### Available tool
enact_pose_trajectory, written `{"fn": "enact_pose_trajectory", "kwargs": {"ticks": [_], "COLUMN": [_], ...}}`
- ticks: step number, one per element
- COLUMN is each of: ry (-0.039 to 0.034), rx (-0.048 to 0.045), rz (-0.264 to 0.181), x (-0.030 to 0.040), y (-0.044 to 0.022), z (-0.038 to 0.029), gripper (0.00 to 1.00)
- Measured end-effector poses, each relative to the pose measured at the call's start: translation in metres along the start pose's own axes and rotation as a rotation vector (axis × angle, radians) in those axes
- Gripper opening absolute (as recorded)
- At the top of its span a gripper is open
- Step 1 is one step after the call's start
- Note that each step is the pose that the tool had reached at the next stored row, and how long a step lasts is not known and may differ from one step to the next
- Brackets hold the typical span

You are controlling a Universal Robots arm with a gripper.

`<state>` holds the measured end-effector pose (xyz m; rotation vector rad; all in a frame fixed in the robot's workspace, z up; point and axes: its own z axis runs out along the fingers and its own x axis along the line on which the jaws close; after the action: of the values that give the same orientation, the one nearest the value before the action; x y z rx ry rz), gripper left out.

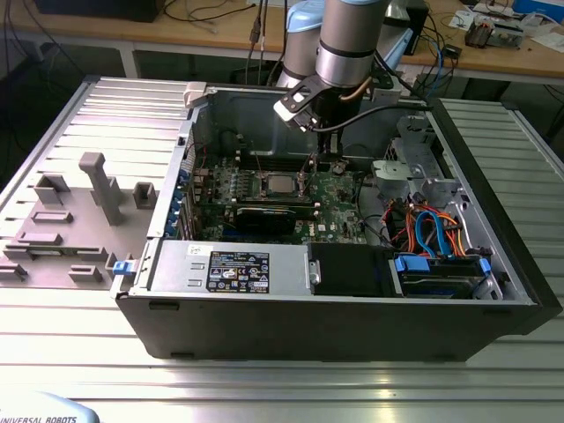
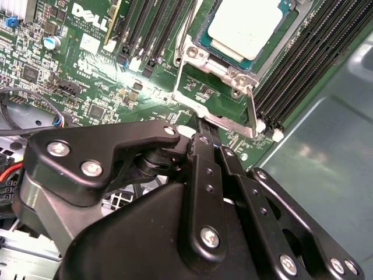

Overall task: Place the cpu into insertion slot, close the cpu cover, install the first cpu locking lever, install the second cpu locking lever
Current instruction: 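Close the cpu cover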

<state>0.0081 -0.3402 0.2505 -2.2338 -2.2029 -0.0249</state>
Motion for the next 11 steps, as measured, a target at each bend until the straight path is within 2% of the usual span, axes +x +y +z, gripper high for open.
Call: {"fn": "enact_pose_trajectory", "kwargs": {"ticks": [4,6,11], "ry": [0.0017,0.0028,0.0029], "rx": [0.0010,0.0013,0.0013], "rz": [-0.007,-0.022,-0.029], "x": [0.0000,-0.0001,-0.0001], "y": [-0.0006,-0.0042,-0.0062], "z": [-0.0001,-0.0001,0.0001], "gripper": [0.11,0.11,0.11]}}
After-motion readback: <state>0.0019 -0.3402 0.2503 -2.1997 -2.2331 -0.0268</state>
